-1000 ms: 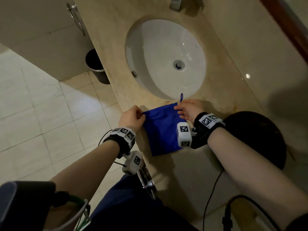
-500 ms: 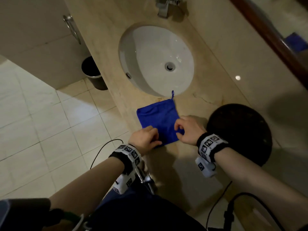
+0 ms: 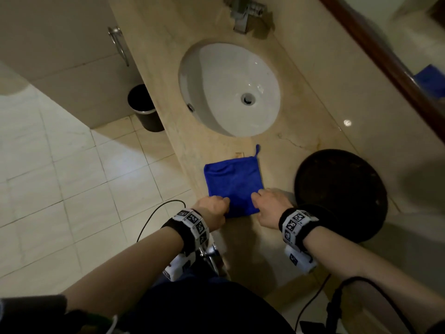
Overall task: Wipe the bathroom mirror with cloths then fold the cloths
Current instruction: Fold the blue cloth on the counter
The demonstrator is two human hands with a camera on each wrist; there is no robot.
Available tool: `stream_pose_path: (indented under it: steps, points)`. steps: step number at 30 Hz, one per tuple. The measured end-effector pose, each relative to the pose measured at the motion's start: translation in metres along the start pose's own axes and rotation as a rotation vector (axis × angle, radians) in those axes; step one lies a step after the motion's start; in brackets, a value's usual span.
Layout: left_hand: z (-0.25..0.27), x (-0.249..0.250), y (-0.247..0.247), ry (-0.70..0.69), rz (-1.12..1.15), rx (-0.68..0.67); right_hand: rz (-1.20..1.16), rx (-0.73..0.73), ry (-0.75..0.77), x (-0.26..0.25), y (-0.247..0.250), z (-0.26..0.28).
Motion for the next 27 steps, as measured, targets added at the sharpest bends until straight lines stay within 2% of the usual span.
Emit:
stream_pose_path:
  steps: [3,5,9,12,14,20,23,27]
  points:
    - [-0.002,-0.003,0.012,-0.053,0.072,-0.094,-0.176,-0.134,-0.029,0.005,0.006,0.000]
    - [-0.011,-0.011,0.030,-0.049,0.087,-0.111,-0.319,-0.115,-0.051,0.013,0.022,-0.009]
    - [-0.038,-0.039,0.074,0.084,0.207,-0.087,-0.464,0.105,-0.071,0.042,0.073,-0.035]
    - [-0.057,-0.065,0.099,0.215,0.266,0.024,-0.599,0.338,-0.160,0.071,0.095,-0.052]
    - [-0.064,-0.077,0.104,0.269,0.247,0.118,-0.605,0.388,-0.201,0.084,0.091,-0.064]
    - [-0.071,-0.078,0.084,0.249,0.219,0.164,-0.497,0.257,-0.176,0.091,0.056,-0.075]
    - [-0.078,-0.078,0.081,0.297,0.247,0.120,-0.469,0.208,-0.226,0.094,0.049,-0.075]
    - [-0.086,-0.070,0.079,0.303,0.119,0.046,-0.418,0.116,-0.283,0.090,0.044,-0.077]
Point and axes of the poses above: each hand's wrist, its own z-axis away from the middle knuckle, its own y-axis out of the back of the hand, x = y × z, the point moved 10 cm from there along -z, towards the middle knuckle, and after that the axes turned 12 degrees about y, right-handed, at the moved point
